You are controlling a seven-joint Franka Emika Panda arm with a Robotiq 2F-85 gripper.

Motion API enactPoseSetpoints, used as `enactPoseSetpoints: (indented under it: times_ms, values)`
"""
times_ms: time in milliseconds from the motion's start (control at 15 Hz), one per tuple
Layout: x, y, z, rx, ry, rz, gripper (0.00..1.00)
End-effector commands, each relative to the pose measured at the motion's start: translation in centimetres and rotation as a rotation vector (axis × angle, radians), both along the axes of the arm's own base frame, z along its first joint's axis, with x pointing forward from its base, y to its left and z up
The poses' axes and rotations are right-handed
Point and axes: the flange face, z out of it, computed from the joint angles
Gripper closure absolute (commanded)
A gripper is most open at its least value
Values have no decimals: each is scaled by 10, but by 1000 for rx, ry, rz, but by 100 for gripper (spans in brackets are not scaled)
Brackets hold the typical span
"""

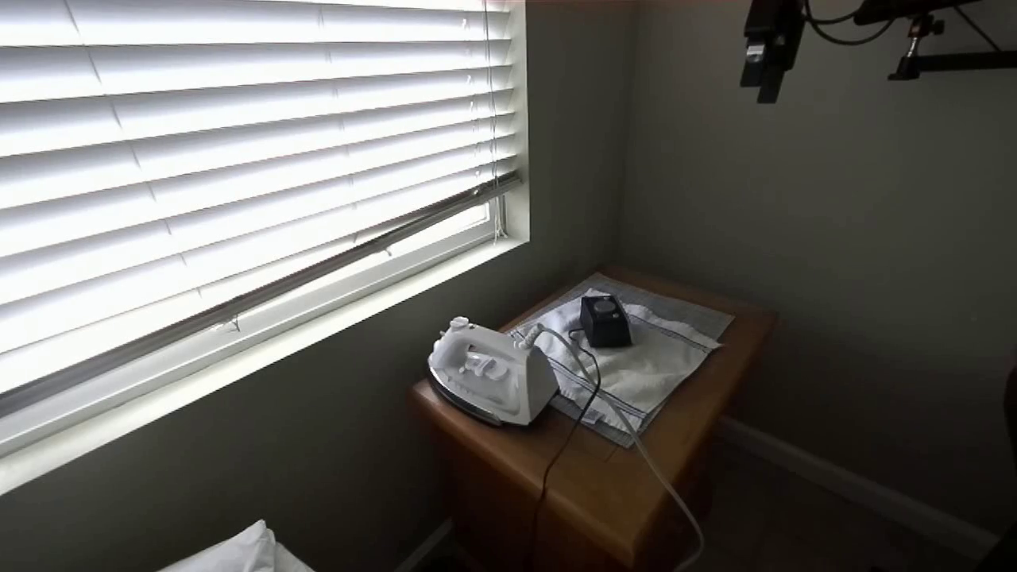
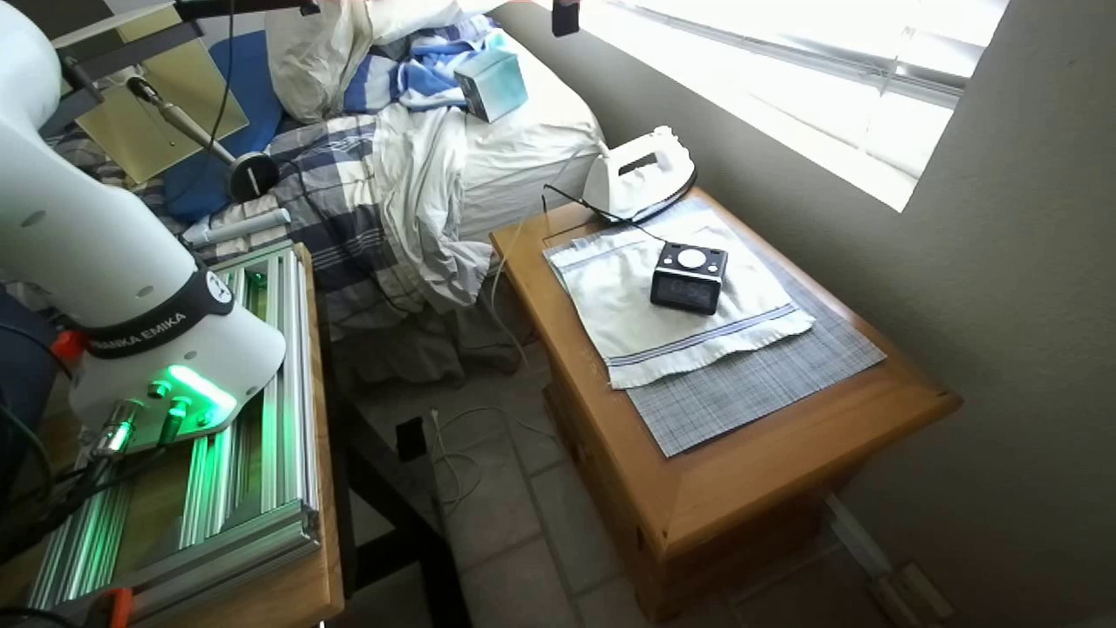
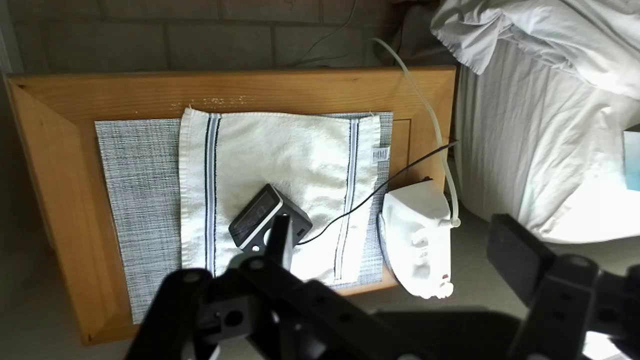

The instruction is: Press the button on the left side of the alarm clock.

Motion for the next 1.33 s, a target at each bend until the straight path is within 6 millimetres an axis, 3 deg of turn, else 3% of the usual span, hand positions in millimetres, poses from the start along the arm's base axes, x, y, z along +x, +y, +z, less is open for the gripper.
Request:
enactPoseSetpoints:
  times_ms: [0,333,467,533,667,933,1267]
  values:
    - [5,8,-1,-3,-1,23,0]
    - [38,95,-40,-54,55,182,0]
    - [55,115,-58,-92,22,192,0]
    - [66,117,-67,-110,-9,166,25]
    - [84,112,-83,-118,-56,118,34]
    - [117,79,-116,-131,-89,-3,63]
    - [137,54,-165,-180,-47,-178,98]
